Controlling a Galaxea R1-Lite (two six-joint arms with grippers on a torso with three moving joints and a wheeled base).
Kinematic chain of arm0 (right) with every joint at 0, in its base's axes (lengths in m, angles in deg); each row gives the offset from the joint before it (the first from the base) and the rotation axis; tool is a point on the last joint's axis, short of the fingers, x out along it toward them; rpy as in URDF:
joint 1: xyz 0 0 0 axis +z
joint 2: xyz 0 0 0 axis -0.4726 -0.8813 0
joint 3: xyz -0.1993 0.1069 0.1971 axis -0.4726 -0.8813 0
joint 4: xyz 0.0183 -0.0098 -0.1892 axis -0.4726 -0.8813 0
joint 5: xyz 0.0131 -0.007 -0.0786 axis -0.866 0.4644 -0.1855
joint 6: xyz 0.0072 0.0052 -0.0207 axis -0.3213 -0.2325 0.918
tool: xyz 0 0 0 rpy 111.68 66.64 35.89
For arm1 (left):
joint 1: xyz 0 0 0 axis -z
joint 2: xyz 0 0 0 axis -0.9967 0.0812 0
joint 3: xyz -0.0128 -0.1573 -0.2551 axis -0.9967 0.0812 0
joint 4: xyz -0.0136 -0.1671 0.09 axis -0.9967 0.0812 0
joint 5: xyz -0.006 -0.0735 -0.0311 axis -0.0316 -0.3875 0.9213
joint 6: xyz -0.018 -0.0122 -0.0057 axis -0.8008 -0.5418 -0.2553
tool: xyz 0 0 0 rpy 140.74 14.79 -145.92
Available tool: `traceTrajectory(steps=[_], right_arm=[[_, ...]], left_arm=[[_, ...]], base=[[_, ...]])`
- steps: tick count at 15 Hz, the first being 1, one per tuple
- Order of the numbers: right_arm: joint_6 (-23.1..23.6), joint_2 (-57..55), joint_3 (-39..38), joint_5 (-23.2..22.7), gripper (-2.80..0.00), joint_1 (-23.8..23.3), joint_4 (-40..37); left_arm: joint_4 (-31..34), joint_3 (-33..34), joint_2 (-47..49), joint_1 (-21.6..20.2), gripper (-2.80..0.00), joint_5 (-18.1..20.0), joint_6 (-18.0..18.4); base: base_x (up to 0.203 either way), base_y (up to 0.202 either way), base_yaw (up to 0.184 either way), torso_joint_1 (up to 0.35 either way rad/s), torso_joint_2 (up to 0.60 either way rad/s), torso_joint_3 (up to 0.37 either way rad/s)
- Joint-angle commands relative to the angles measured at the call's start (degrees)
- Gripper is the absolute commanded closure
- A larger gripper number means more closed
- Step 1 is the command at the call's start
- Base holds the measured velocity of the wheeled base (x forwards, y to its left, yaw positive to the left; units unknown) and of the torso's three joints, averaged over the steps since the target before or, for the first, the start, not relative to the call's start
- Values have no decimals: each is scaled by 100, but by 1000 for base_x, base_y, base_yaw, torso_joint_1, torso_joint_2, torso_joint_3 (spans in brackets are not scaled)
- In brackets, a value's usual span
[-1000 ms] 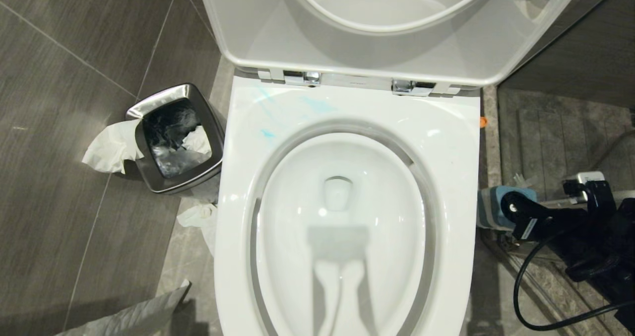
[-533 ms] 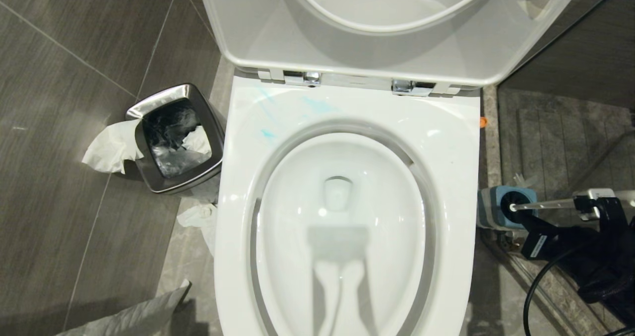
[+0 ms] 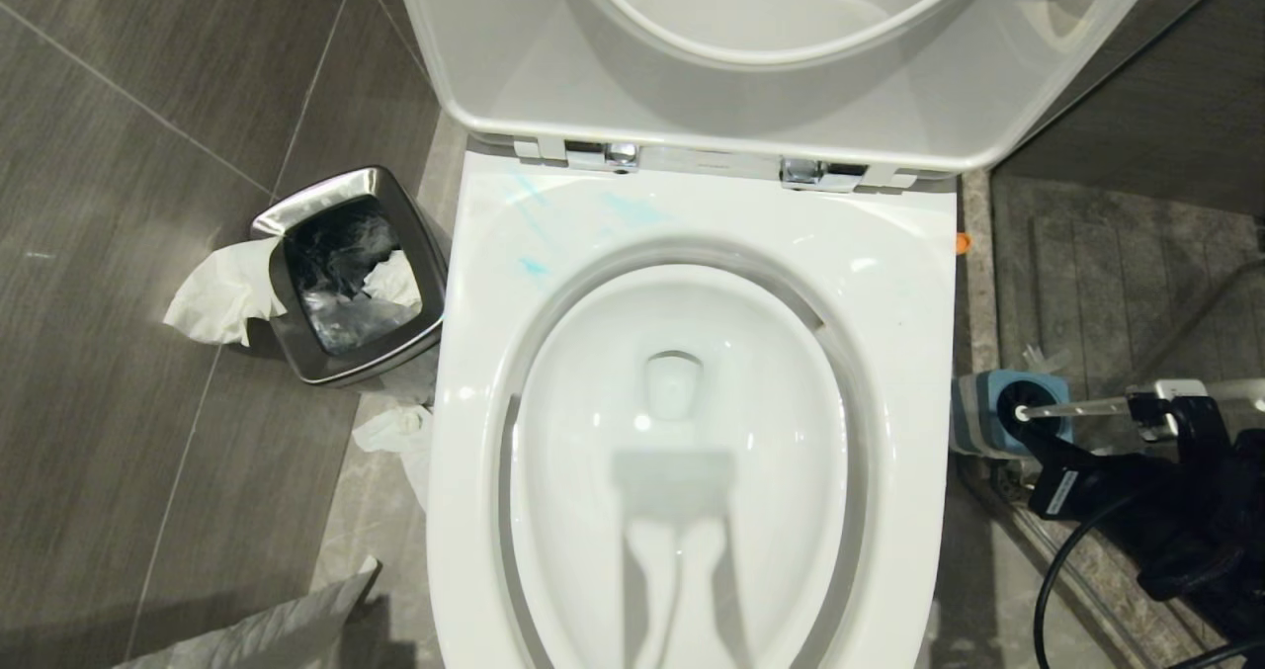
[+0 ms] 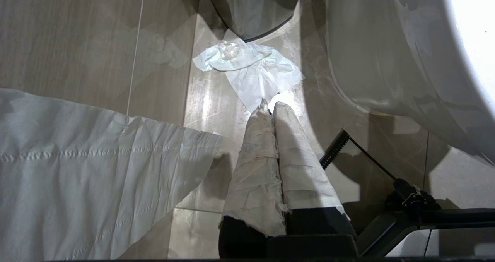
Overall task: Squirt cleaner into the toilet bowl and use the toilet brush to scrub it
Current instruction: Pour in the cleaning agent
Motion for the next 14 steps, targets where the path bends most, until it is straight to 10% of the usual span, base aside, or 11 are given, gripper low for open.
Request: traceTrajectory(steps=[1, 12, 13, 14], right_arm=[[-11, -329, 119, -11, 0, 1, 49], [-202, -907, 684, -77, 0, -26, 49], [-204, -986, 746, -74, -280, -26, 49], [-205, -1041, 778, -74, -280, -26, 49]], left_arm=[[0, 0, 9, 0, 0, 0, -2], [0, 0, 9, 0, 0, 0, -2], [0, 0, 9, 0, 0, 0, -2], [0, 8, 9, 0, 0, 0, -2]], base=[[0, 0, 0, 0, 0, 0], [0, 0, 0, 0, 0, 0], [0, 0, 0, 0, 0, 0], [0, 0, 0, 0, 0, 0]])
